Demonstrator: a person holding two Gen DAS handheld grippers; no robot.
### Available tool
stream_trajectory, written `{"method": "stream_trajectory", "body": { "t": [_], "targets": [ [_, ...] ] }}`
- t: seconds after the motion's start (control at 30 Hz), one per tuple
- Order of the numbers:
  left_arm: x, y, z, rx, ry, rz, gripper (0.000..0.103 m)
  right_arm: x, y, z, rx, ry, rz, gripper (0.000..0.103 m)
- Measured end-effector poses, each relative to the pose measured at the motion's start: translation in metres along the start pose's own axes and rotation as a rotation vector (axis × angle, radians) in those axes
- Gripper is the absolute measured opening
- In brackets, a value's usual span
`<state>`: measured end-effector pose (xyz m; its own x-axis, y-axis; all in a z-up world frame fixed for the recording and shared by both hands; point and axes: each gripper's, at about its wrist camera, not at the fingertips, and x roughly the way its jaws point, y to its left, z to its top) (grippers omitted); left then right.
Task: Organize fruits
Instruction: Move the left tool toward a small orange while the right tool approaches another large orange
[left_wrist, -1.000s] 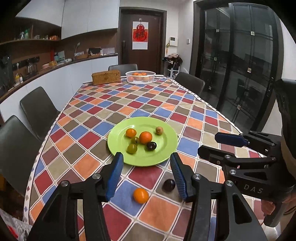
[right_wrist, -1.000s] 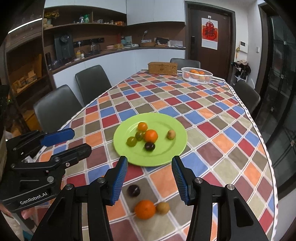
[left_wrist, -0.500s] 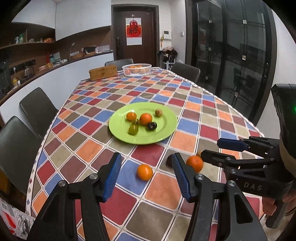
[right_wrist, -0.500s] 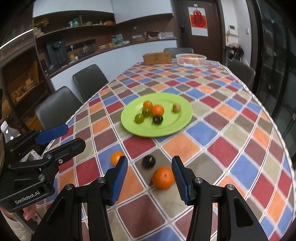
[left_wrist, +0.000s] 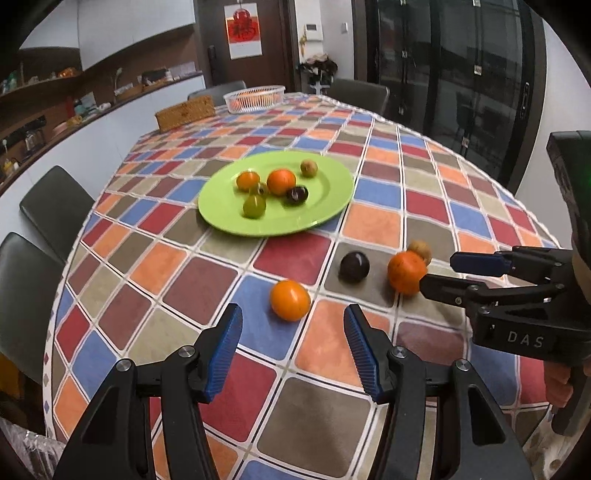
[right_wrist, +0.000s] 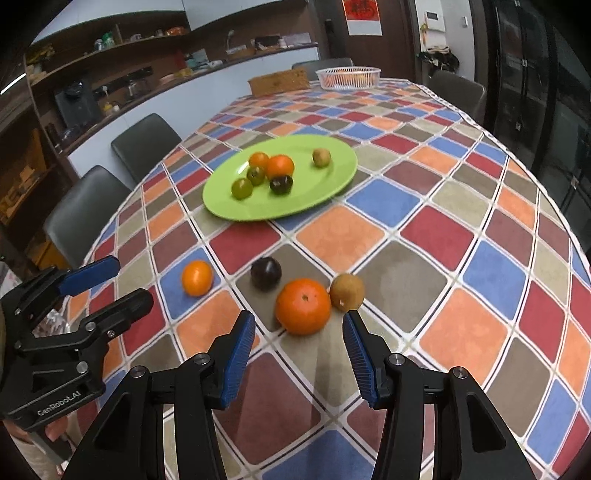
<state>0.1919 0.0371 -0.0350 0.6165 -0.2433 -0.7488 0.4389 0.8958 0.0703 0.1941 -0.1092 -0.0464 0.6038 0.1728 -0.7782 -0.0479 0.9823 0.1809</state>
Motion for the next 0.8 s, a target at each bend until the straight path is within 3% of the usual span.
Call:
{"method": "stream_trajectory", "body": {
  "t": [0.8],
  "targets": [
    [0.062, 0.009, 0.009, -0.045, 0.097, -0.036, 0.056, 0.035, -0.005, 0.006, 0.04, 0.06, 0.013, 0.05]
  ]
}}
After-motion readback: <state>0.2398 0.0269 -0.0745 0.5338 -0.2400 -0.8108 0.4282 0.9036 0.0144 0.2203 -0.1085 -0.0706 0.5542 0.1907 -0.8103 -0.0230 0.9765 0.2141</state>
